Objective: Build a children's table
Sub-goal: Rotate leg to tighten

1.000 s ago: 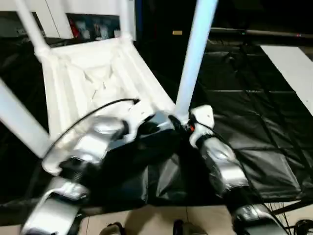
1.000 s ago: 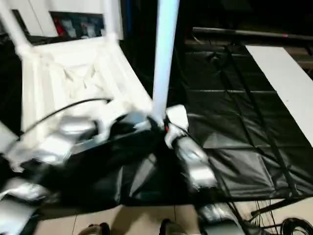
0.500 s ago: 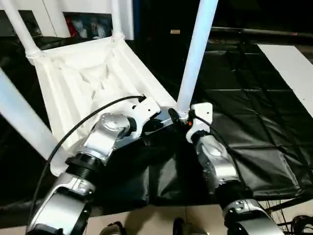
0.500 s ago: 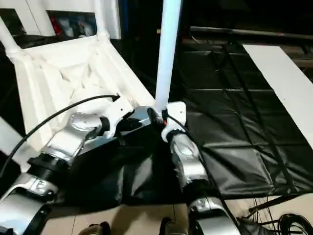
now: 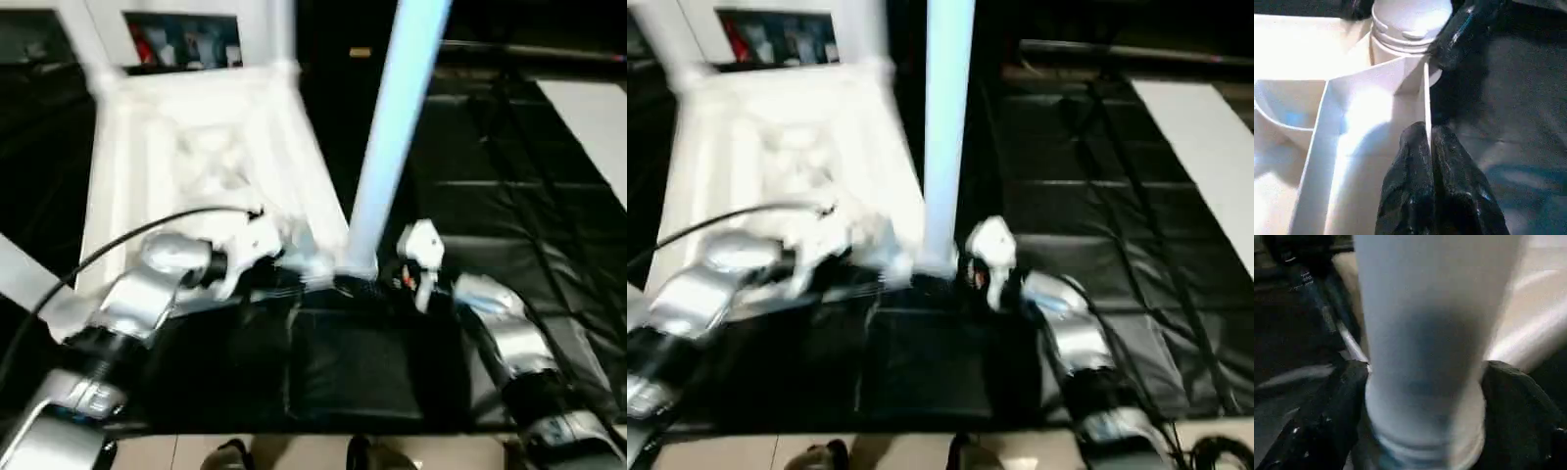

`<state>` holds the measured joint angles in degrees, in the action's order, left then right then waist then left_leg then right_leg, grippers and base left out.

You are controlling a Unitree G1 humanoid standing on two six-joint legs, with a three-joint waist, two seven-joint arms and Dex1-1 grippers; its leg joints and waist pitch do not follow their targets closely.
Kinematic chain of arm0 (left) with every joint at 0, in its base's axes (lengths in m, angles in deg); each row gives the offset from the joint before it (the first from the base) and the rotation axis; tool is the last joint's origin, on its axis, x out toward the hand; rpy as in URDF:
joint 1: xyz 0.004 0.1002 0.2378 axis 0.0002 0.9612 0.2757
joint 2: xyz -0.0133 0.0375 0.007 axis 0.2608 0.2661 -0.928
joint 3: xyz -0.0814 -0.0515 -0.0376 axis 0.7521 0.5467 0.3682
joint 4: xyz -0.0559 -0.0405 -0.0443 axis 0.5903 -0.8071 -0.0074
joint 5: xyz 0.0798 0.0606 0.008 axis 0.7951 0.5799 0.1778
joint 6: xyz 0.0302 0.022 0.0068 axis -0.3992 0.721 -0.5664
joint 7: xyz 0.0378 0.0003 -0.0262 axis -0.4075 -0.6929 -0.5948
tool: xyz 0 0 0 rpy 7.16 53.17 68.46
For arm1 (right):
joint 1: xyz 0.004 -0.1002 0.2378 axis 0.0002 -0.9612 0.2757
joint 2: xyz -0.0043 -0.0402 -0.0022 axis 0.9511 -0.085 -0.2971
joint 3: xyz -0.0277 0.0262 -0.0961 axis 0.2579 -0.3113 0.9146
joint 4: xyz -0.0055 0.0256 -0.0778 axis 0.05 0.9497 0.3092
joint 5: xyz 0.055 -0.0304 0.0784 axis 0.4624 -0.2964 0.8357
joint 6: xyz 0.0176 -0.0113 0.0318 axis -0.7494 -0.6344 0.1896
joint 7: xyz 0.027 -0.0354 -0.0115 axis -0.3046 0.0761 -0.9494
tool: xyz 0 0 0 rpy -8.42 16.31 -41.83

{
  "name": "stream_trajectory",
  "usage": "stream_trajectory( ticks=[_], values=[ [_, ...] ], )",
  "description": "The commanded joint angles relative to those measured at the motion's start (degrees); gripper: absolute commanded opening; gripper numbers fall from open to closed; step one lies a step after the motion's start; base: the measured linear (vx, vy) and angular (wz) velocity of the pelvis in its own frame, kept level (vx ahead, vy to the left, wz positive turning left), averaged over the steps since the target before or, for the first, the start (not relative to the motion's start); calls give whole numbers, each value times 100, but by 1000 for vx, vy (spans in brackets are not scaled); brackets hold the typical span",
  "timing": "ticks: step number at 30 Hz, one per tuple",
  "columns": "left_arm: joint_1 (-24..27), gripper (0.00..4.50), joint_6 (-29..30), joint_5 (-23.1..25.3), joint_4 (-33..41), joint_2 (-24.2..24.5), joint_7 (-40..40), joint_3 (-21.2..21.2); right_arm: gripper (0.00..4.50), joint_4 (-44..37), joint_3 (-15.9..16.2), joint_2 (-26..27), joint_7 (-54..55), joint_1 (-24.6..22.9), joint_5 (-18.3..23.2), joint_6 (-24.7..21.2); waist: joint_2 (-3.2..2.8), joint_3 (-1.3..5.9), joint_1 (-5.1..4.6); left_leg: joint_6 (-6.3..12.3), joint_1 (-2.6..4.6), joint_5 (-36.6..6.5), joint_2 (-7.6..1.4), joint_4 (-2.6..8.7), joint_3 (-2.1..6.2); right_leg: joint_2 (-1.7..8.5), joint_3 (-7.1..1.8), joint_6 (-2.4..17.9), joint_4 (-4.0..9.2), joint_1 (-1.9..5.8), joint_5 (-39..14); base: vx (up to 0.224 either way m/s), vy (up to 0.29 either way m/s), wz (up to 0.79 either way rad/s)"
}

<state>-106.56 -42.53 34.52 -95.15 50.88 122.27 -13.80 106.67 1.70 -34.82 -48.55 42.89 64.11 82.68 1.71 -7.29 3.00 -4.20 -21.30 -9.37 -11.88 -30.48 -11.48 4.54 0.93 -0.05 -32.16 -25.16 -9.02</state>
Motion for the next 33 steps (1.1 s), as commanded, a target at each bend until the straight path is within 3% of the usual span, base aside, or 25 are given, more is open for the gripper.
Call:
stream_trajectory(
  ticks=[1, 6, 8, 14, 21, 27, 31, 33],
  values=[
    [288, 0, 83, 134, -59, 1, 426, -623, 382, -63, 148, -143, -288, -91, -16, 24, -40, 290, -46, 686, 79, -790, -102, 244, -38, 165, -125, 1635, 165, 316, -105, 0, 0, 0],
    [331, 0, 100, 43, 58, 88, 577, -589, 382, -118, 213, -203, -566, -81, 10, -24, -28, 277, -62, 479, 87, -1114, -106, 266, -28, 184, -140, 1516, 217, 312, -708, 0, 0, 0],
    [328, 0, 92, 44, 49, 111, 579, -575, 382, -94, 197, -208, -616, -57, 44, -47, -24, 289, -61, 474, 91, -1033, -101, 257, -30, 180, -142, 1518, 203, 317, -628, 0, 0, 0],
    [321, 0, 105, 16, 29, 148, 592, -565, 323, 1, 146, -193, -722, 5, 120, -46, -29, 318, -56, 605, 92, -738, -91, 222, -40, 159, -131, 1662, 143, 335, -109, 0, 0, 0],
    [338, 0, 134, 4, 26, 160, 626, -550, 277, 8, 124, -164, -786, -20, 126, -30, -31, 322, -50, 591, 94, -796, -93, 219, -38, 163, -129, 1667, 144, 339, -218, 0, 0, 0],
    [327, 0, 160, -10, 6, 179, 623, -576, 270, 64, 122, -145, -808, 4, 139, 5, -25, 333, -50, 626, 95, -731, -89, 205, -43, 159, -128, 1705, 128, 344, -100, 0, 0, 0],
    [328, 0, 172, -11, 1, 181, 616, -575, 270, 82, 129, -111, -757, -19, 111, 25, -22, 320, -50, 575, 83, -864, -87, 205, -37, 172, -136, 1662, 142, 341, -334, 0, 0, 0],
    [290, 0, 125, 68, -126, 86, 379, -534, 270, 276, 112, -31, -301, 10, -102, 74, -17, 308, -56, 508, 80, -980, -86, 209, -35, 177, -142, 1607, 166, 321, -578, 0, 0, 0]
  ],
)
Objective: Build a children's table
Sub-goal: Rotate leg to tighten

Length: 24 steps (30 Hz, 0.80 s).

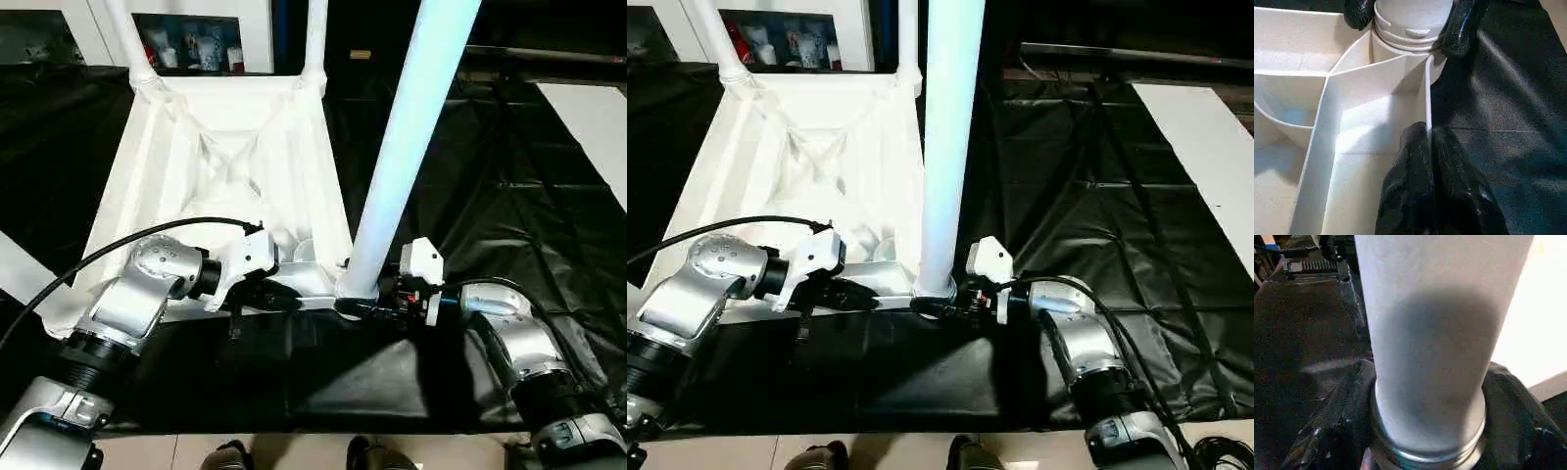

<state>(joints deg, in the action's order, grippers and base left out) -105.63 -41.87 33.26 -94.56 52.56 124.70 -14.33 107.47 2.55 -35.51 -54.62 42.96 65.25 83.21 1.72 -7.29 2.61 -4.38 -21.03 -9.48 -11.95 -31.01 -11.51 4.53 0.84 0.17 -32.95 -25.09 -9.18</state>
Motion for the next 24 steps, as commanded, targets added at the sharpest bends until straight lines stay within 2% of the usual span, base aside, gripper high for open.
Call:
stream_trajectory(
  ticks=[1, 2, 3, 4, 5, 7, 8, 10, 12, 13, 14, 16, 17, 19, 20, 22, 24],
  values=[
    [105, 0, 15, 325, -453, -294, -340, -401, 270, 528, 0, 163, 1005, 72, -530, 139, -3, 290, -36, 440, 50, -1144, -73, 277, -24, 192, -136, 1508, 287, 302, -903, 0, 0, 0],
    [87, 0, 31, 338, -500, -334, -409, -391, 270, 566, -21, 200, 1127, 81, -551, 134, -14, 278, -37, 374, 53, -1269, -78, 295, -13, 203, -137, 1455, 311, 293, -1158, 0, 0, 0],
    [45, 0, 67, 369, -609, -428, -568, -368, 269, 654, -68, 286, 1410, 101, -602, 123, -8, 232, -64, 228, 59, -1658, -76, 338, 6, 202, -135, 1267, 385, 259, -1898, -73, -5, -1],
    [-47, 0, 146, 446, -841, -635, -898, -347, 269, 800, -242, 546, 2050, 149, -581, -10, -3, 219, -79, 86, 83, -1974, -71, 355, 36, 226, -138, 1053, 445, 237, -2594, -73, -5, -1],
    [-63, 0, 158, 462, -880, -671, -957, -346, 269, 822, -276, 596, 2164, 157, -569, -46, -2, 216, -81, 33, 95, -2050, -66, 361, 48, 237, -146, 950, 470, 228, -2830, -71, -3, -2],
    [-143, 0, 243, 503, -1024, -843, -1163, -351, 269, 903, -392, 817, 2664, 203, -560, -142, 22, 206, -109, -44, 88, -2267, -48, 397, 105, 239, -132, 600, 541, 197, -3497, -66, 2, -4],
    [-180, 0, 290, 514, -1083, -924, -1244, -355, 269, 935, -436, 915, 2885, 224, -565, -172, 13, 202, -112, -50, 88, -2324, -48, 405, 123, 247, -124, 534, 546, 187, -3638, -74, 8, -7],
    [-344, 0, 434, 534, -1322, -1248, -1624, -307, 269, 1041, -567, 1272, 3612, 314, -553, -351, -1, 188, -133, -69, 130, -2604, -37, 414, 151, 243, -91, 331, 623, 125, -4075, -68, 12, -7],
    [-540, 0, 475, 656, -1684, -1531, -2122, -235, 269, 1242, -622, 1554, 4308, 446, -655, -427, -29, 189, -157, -122, 150, -2772, -28, 428, 174, 238, -50, 271, 661, 108, -4181, -62, 19, -8],
    [-662, 0, 516, 735, -1913, -1696, -2423, -194, 269, 1405, -596, 1695, 4773, 552, -822, -454, -22, 187, -179, -145, 140, -2890, -21, 447, 200, 229, -3, 209, 680, 133, -4200, -64, 23, -9],
    [-662, 0, 516, 735, -1913, -1696, -2423, -194, 269, 1405, -596, 1695, 4773, 552, -822, -454, -30, 195, -178, -159, 136, -2900, -18, 452, 212, 236, 9, 198, 679, 139, -4161, -65, 36, -13],
    [-843, 0, 565, 833, -2240, -1935, -2911, -106, 269, 1635, -568, 1897, 5415, 716, -1037, -493, -49, 178, -206, -136, 202, -3179, -2, 458, 211, 203, 78, 176, 762, 98, -4060, -57, 43, -11],
    [-936, 0, 573, 943, -2412, -2032, -3158, -123, 269, 1804, -618, 2104, 5888, 864, -1094, -596, -55, 201, -198, -118, 225, -3226, 3, 448, 214, 207, 99, 171, 773, 109, -4029, -51, 43, -6],
    [-970, 0, 546, 997, -2483, -2059, -3168, -161, 269, 1905, -660, 2262, 5933, 947, -1045, -534, -83, 153, -233, -51, 242, -3527, -16, 504, 259, 228, 246, 124, 865, 144, -4024, 0, 0, 0],
    [-971, 0, 545, 999, -2486, -2060, -3168, -162, 269, 1908, -662, 2268, 5928, 949, -1040, -530, -120, 145, -240, -53, 288, -3677, -21, 510, 276, 226, 287, 128, 895, 139, -3996, 0, 0, 0],
    [-924, 0, 493, 1007, -2388, -2023, -3011, -201, 269, 1819, -735, 2385, 5370, 888, -784, -360, -162, 129, -274, -19, 281, -3923, -68, 579, 326, 254, 392, 194, 911, 249, -3595, 0, 0, 0],
    [-886, 0, 457, 984, -2318, -1973, -2914, -203, 324, 1678, -722, 2366, 5028, 810, -665, -290, -165, 114, -286, -51, 280, -4078, -80, 611, 332, 272, 394, 273, 898, 261, -3428, 0, 0, 0]
  ],
)
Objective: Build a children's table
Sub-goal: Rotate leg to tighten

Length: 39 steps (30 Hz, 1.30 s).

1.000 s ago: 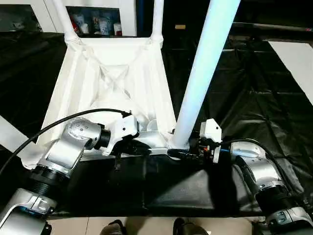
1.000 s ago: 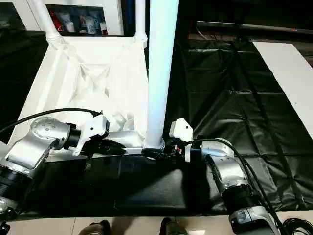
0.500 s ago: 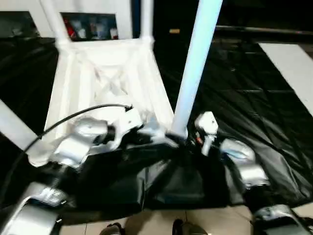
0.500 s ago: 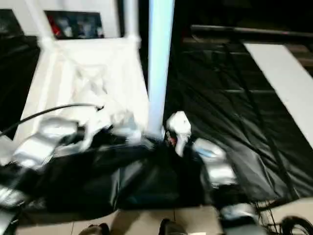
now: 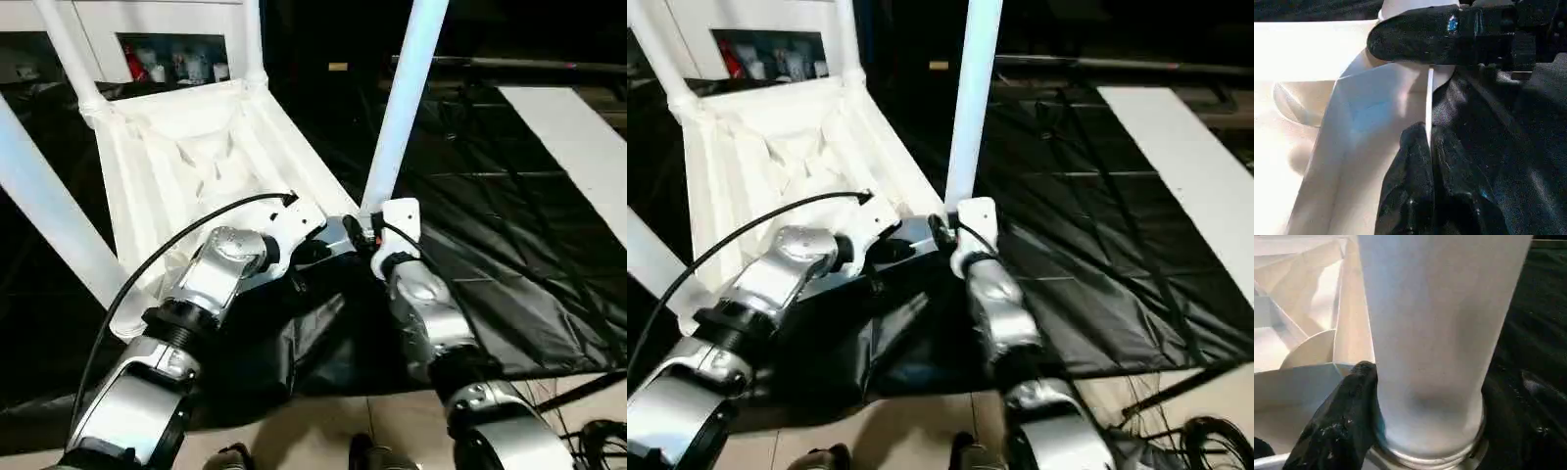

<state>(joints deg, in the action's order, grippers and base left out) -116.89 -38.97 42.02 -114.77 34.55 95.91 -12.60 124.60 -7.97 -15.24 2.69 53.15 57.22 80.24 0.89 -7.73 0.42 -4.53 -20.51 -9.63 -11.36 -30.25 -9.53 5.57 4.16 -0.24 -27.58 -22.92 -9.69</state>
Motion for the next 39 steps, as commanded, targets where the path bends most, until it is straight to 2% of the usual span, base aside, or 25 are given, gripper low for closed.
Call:
stream_trajectory(
  ticks=[1, 2, 3, 4, 6, 8, 11, 12, 13, 15, 16, 18, 19, 20, 21, 22, 23, 24, 25, 26, 27, 30, 31, 36, 39],
  values=[
    [283, 0, 108, 105, -233, -84, 107, -386, 338, -234, 425, 212, -972, -302, 157, 125, -48, 162, -74, -33, 234, -3953, -107, 505, 122, 211, 28, 334, 386, 15, -3527, 0, 0, 0],
    [291, 0, 86, 113, -220, -56, 138, -392, 340, -283, 439, 173, -1033, -321, 176, 114, -34, 167, -66, -1, 219, -3837, -91, 487, 114, 239, 7, 322, 399, 18, -3633, 0, 0, 0],
    [288, 0, 67, 120, -233, -50, 139, -394, 340, -287, 438, 164, -1045, -320, 188, 103, -9, 192, -67, 32, 130, -3523, -93, 491, 128, 298, -44, 350, 353, 69, -3708, 0, 0, 0],
    [299, 0, 52, 121, -211, -17, 193, -405, 360, -305, 388, 120, -1042, -312, 226, 93, -5, 194, -59, 38, 94, -3328, -95, 502, 129, 300, -70, 379, 329, 79, -3721, 0, 0, 0],
    [316, 0, 26, 120, -182, 18, 255, -407, 379, -327, 337, 63, -1096, -302, 274, 102, 9, 201, -45, 53, 117, -3230, -94, 488, 111, 299, -104, 435, 314, 35, -3690, 0, 0, 0],
    [380, 0, -70, 117, -93, 165, 500, -422, 387, -586, 300, -174, -1752, -341, 490, 78, -4, 209, -38, 99, 99, -3123, -107, 486, 100, 296, -126, 555, 273, 45, -3496, 0, 0, 0],
    [474, 0, -107, 90, 129, 318, 762, -453, 387, -902, 416, -493, -2491, -446, 535, 107, 13, 269, -5, 161, 14, -2637, -139, 480, 52, 265, -191, 834, 146, 102, -2574, 0, 0, 0],
    [525, 0, -122, 59, 244, 402, 925, -475, 387, -1037, 478, -667, -2809, -502, 539, 136, 24, 294, 9, 201, 8, -2456, -141, 457, 17, 255, -215, 925, 109, 100, -2307, 0, 0, 0],
    [622, 0, -247, -5, 441, 594, 1287, -534, 387, -1285, 609, -1038, -3523, -612, 619, 107, 36, 284, 41, 372, 31, -2181, -138, 417, -74, 236, -256, 1138, 63, 65, -1843, 0, 0, 0],
    [668, 0, -279, -56, 528, 674, 1476, -555, 387, -1370, 687, -1199, -3815, -656, 637, 130, 83, 284, 49, 527, -24, -1962, -114, 377, -101, 260, -285, 1114, 47, 86, -2052, 28, -17, 7],
    [762, 0, -464, -156, 715, 824, 1838, -608, 387, -1511, 809, -1436, -4251, -738, 681, 118, 70, 302, 66, 545, -5, -1859, -124, 355, -102, 274, -303, 1094, 36, 61, -2174, 84, -79, 13],
    [898, 0, -737, -351, 961, 977, 2313, -653, 387, -1598, 908, -1622, -4573, -797, 679, 136, 90, 308, 84, 588, -28, -1693, -118, 328, -110, 261, -318, 1084, 5, 63, -2100, 64, -61, 9],
    [979, 0, -773, -488, 1121, 1061, 2579, -662, 387, -1616, 976, -1724, -4747, -823, 649, 161, 69, 339, 116, 671, -8, -1415, -144, 298, -137, 238, -323, 1230, -63, 44, -1700, 0, 0, 0],
    [1001, 0, -758, -527, 1170, 1087, 2649, -664, 387, -1619, 1000, -1756, -4809, -832, 641, 166, 74, 336, 116, 686, -3, -1366, -142, 281, -163, 220, -332, 1296, -75, 29, -1570, 91, -62, 11],
    [1049, 0, -654, -606, 1309, 1171, 2816, -671, 387, -1639, 1074, -1856, -5021, -863, 607, 218, 39, 355, 175, 684, 57, -1273, -165, 243, -201, 218, -346, 1462, -128, 6, -1267, 100, -62, 16],
    [1089, 0, -563, -654, 1436, 1250, 2928, -677, 387, -1681, 1119, -1931, -5202, -892, 592, 227, -3, 387, 206, 730, 103, -988, -193, 203, -251, 163, -352, 1663, -219, -6, -670, 100, -62, 16],
    [1129, 0, -411, -740, 1574, 1325, 3057, -669, 387, -1735, 1165, -1992, -5391, -914, 607, 195, 6, 398, 212, 772, 81, -768, -198, 185, -267, 145, -359, 1761, -284, 28, -265, 103, -55, 11],
    [1129, 0, -411, -740, 1574, 1325, 3057, -669, 387, -1735, 1165, -1992, -5391, -914, 607, 195, 26, 399, 217, 800, 15, -514, -171, 161, -269, 115, -357, 1815, -349, 83, 106, 94, -36, 2],
    [1202, 0, -226, -864, 1781, 1449, 3219, -632, 387, -1830, 1264, -2095, -5738, -939, 630, 145, 23, 409, 248, 867, 11, -252, -153, 118, -284, 85, -365, 1886, -433, 101, 748, 94, -36, 2],
    [1202, 0, -226, -864, 1781, 1449, 3219, -632, 387, -1830, 1264, -2095, -5738, -939, 630, 145, 27, 425, 243, 904, -17, -144, -139, 104, -273, 78, -359, 1906, -463, 139, 912, 76, -16, -1],
    [1211, 0, -239, -866, 1789, 1460, 3219, -619, 387, -1852, 1291, -2120, -5801, -945, 647, 132, 30, 429, 250, 972, -5, -52, -134, 94, -281, 68, -352, 1934, -467, 135, 1068, 54, -6, 0],
    [1223, 0, -283, -872, 1762, 1496, 3246, -595, 387, -1857, 1355, -2170, -5889, -949, 638, 142, 29, 412, 253, 962, -6, -203, -146, 104, -273, 84, -342, 1899, -444, 146, 769, 18, -2, 0],
    [1224, 0, -298, -874, 1746, 1503, 3250, -582, 387, -1833, 1361, -2175, -5896, -939, 629, 162, 30, 385, 255, 858, 0, -445, -160, 129, -269, 97, -339, 1824, -396, 138, 255, 0, 0, 0],
    [1231, 0, -237, -902, 1794, 1552, 3247, -553, 371, -1764, 1274, -2181, -5959, -887, 683, 123, 20, 333, 238, 447, 26, -1142, -177, 192, -246, 122, -365, 1520, -271, 95, -996, 0, 0, 0],
    [1238, 0, -185, -919, 1834, 1563, 3235, -551, 343, -1785, 1254, -2185, -5991, -899, 711, 79, 26, 341, 221, 372, 31, -1152, -172, 198, -236, 113, -377, 1472, -276, 92, -1004, 0, 0, 0]
  ],
)
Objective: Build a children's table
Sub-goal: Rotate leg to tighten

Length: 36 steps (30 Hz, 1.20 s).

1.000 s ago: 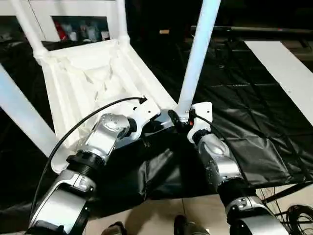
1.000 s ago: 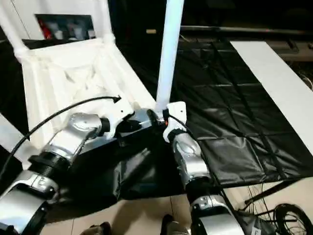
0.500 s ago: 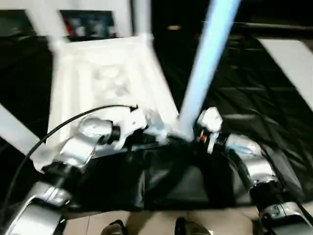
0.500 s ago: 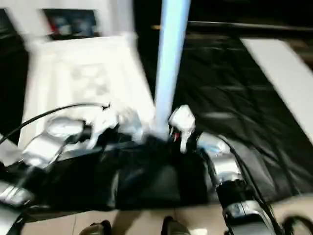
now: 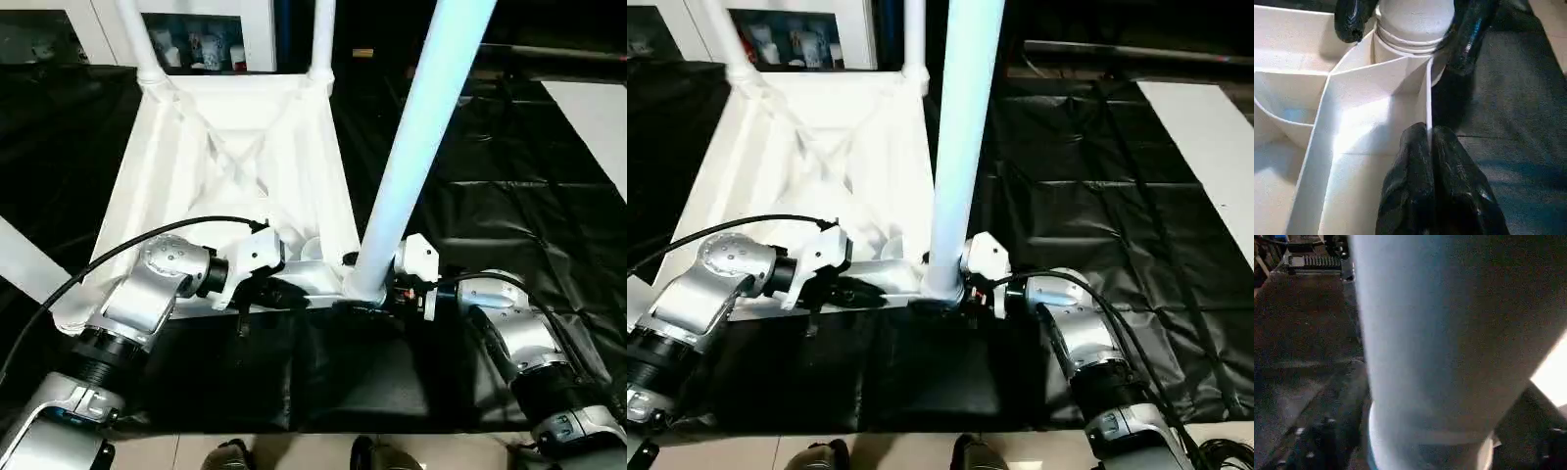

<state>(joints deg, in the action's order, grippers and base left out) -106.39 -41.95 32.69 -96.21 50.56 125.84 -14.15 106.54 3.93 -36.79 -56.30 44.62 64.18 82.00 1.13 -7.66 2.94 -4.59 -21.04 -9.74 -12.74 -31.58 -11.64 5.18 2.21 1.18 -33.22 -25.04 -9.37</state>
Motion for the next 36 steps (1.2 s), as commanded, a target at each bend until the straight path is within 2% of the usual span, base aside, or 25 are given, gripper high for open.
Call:
stream_trajectory(
  ticks=[1, 3, 4, 6, 8, 13, 18, 20, 23, 24, 25, 27, 28, 29, 31, 32, 33, 35, 36],
  values=[
    [189, 0, 117, 10, -18, -38, 238, -393, 343, 25, 61, -29, -97, -49, 18, -104, -2, 336, -31, 386, 89, -1117, -34, 327, -26, 154, -184, 1339, 286, 301, -987, 0, 0, 0],
    [188, 0, 115, 9, -20, -42, 228, -388, 322, 37, 59, -25, -101, -56, 22, -112, 22, 350, -43, 446, 75, -948, -21, 311, -29, 143, -183, 1377, 258, 317, -731, 0, 0, 0],
    [188, 0, 118, 6, -17, -46, 216, -386, 317, 47, 65, -25, -99, -63, 27, -117, 15, 357, -43, 540, 67, -788, -14, 294, -34, 139, -182, 1443, 227, 327, -464, 0, 0, 0],
    [193, 0, 128, 3, -9, -46, 214, -381, 308, 52, 70, -20, -100, -69, 24, -126, 11, 354, -39, 591, 57, -752, -13, 290, -34, 141, -176, 1474, 222, 332, -388, 0, 0, 0],
    [200, 0, 129, 11, -14, -52, 205, -375, 278, 69, 84, -7, -105, -82, -13, -92, 12, 352, -39, 594, 61, -794, -16, 292, -34, 147, -174, 1470, 229, 333, -472, 0, 0, 0],
    [208, 0, 158, 11, 4, -39, 195, -371, 264, 66, 83, 3, -87, -92, -22, -89, -7, 352, -36, 574, 62, -785, -16, 293, -28, 145, -173, 1469, 226, 335, -462, 0, 0, 0],
    [202, 0, 163, 15, -16, -40, 180, -371, 264, 79, 34, 83, 70, -109, 9, -92, 1, 354, -38, 563, 61, -820, -12, 292, -30, 146, -172, 1473, 228, 340, -486, 0, 0, 0],
    [157, 0, 184, 92, -148, -172, -110, -320, 264, 292, -196, 373, 903, -37, -62, -203, -4, 339, -50, 524, 52, -866, -13, 303, -25, 154, -172, 1464, 243, 330, -574, 0, 0, 0],
    [13, 0, 183, 302, -513, -474, -729, -270, 264, 516, -487, 795, 2047, 37, -121, -386, 7, 293, -106, 222, 41, -1279, 0, 352, 8, 179, -175, 1246, 340, 315, -1423, 0, 0, 0],
    [-50, 0, 190, 385, -652, -568, -928, -273, 264, 539, -560, 922, 2332, 41, -109, -450, 6, 284, -125, 127, 34, -1473, 5, 375, 31, 186, -168, 1085, 376, 315, -1872, -51, -2, -5],
    [-118, 0, 198, 469, -789, -668, -1135, -279, 263, 558, -625, 1054, 2619, 47, -102, -520, -1, 270, -130, 66, 46, -1647, -2, 395, 45, 192, -170, 934, 416, 283, -2216, -51, -2, -5],
    [-268, 0, 290, 583, -1051, -913, -1541, -275, 263, 622, -720, 1333, 3264, 79, -162, -616, -3, 254, -136, -7, 89, -1833, 4, 400, 35, 179, -187, 818, 462, 222, -2429, 0, 0, 0],
    [-409, 0, 358, 665, -1266, -1140, -1951, -237, 263, 693, -764, 1545, 3764, 120, -233, -722, -1, 258, -135, -49, 99, -1900, 13, 407, 43, 177, -183, 767, 474, 215, -2534, 0, 0, 0],
    [-409, 0, 358, 665, -1266, -1140, -1951, -237, 263, 693, -764, 1545, 3764, 120, -233, -722, 0, 250, -133, -56, 94, -1926, 16, 412, 50, 176, -181, 730, 482, 212, -2599, 0, 0, 0],
    [-574, 0, 538, 719, -1479, -1414, -2372, -188, 263, 893, -845, 1797, 4521, 219, -379, -767, -7, 250, -137, -80, 99, -1989, 25, 421, 56, 175, -175, 630, 503, 188, -2728, 0, 0, 0],
    [-684, 0, 603, 766, -1643, -1572, -2672, -151, 263, 1075, -955, 1953, 5135, 332, -439, -848, 0, 249, -137, -76, 85, -2018, 28, 427, 69, 175, -164, 600, 508, 199, -2766, 0, 0, 0],
    [-756, 0, 644, 808, -1749, -1677, -2825, -161, 263, 1254, -1091, 2097, 5551, 441, -367, -946, -13, 260, -146, -114, 98, -2005, 32, 429, 64, 172, -168, 558, 511, 177, -2753, 0, 0, 0],
    [-867, 0, 635, 945, -1948, -1824, -3130, -176, 263, 1514, -1320, 2338, 6029, 631, -226, -1063, -6, 245, -158, -148, 115, -2248, 43, 441, 86, 151, -142, 467, 535, 154, -2882, 0, 0, 0],
    [-900, 0, 602, 1007, -2013, -1856, -3153, -212, 263, 1572, -1280, 2384, 6147, 702, -340, -1046, -11, 236, -161, -145, 108, -2375, 50, 452, 100, 153, -133, 383, 558, 141, -2986, 0, 0, 0]
  ],
)
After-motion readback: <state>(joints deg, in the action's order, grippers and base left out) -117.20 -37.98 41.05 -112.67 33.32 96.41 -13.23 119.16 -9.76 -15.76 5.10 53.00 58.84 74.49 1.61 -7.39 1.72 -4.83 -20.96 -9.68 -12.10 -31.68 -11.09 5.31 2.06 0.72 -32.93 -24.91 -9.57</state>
